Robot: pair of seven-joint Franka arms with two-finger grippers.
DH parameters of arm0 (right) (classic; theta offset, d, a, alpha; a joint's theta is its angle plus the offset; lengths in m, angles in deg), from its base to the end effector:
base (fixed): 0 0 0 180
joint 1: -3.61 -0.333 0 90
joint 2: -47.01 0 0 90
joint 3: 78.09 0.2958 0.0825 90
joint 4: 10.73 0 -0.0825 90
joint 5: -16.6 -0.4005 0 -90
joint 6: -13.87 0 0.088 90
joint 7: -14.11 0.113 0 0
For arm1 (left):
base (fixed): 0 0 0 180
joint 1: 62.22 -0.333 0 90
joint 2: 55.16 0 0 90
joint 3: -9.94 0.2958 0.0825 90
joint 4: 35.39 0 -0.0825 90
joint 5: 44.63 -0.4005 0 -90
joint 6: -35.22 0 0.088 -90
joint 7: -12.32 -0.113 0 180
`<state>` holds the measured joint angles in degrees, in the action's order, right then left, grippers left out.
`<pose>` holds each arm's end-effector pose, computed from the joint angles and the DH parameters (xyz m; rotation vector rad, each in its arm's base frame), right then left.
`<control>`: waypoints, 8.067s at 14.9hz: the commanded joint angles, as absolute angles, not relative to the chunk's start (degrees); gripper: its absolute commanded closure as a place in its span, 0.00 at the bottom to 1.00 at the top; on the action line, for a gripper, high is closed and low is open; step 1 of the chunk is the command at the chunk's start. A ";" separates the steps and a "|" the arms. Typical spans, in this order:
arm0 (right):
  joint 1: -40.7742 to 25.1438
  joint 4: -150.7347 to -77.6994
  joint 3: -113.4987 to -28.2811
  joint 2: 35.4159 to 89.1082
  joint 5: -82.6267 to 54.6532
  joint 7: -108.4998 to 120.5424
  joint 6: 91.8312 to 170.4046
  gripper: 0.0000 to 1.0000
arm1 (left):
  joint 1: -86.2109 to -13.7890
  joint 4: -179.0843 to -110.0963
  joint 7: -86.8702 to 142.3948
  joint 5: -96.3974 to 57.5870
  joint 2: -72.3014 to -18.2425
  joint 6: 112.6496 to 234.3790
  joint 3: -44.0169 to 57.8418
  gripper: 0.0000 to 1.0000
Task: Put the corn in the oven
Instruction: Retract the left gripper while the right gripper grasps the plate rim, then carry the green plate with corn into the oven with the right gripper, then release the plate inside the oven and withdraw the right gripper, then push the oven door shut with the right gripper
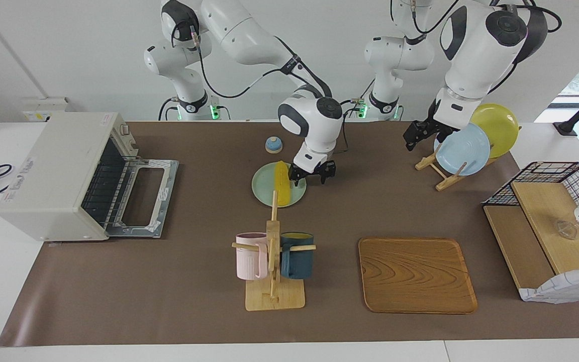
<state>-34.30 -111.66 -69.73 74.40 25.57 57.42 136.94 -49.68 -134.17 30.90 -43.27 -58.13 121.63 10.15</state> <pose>0.4603 0.4628 0.2565 3.0332 0.1967 -0.0270 0.5291 -0.1185 0.5484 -3.1058 -0.1702 0.2564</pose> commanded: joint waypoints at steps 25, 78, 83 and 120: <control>-11.26 -120.31 -70.09 55.12 34.27 39.70 111.70 1.00 | -52.72 -128.56 26.91 -41.73 -54.28 122.23 7.04 0.00; 6.70 -125.59 -68.42 52.81 30.84 15.04 122.99 1.00 | -53.60 -127.15 26.82 -42.43 -55.94 119.86 5.28 0.00; 1.76 -129.99 -68.51 55.18 30.84 25.18 129.80 1.00 | -53.60 -127.24 26.91 -42.43 -56.39 119.77 5.37 0.00; 11.16 -126.66 -68.69 49.38 45.78 5.94 118.90 1.00 | -53.69 -127.33 27.26 -42.43 -56.39 119.51 5.90 0.00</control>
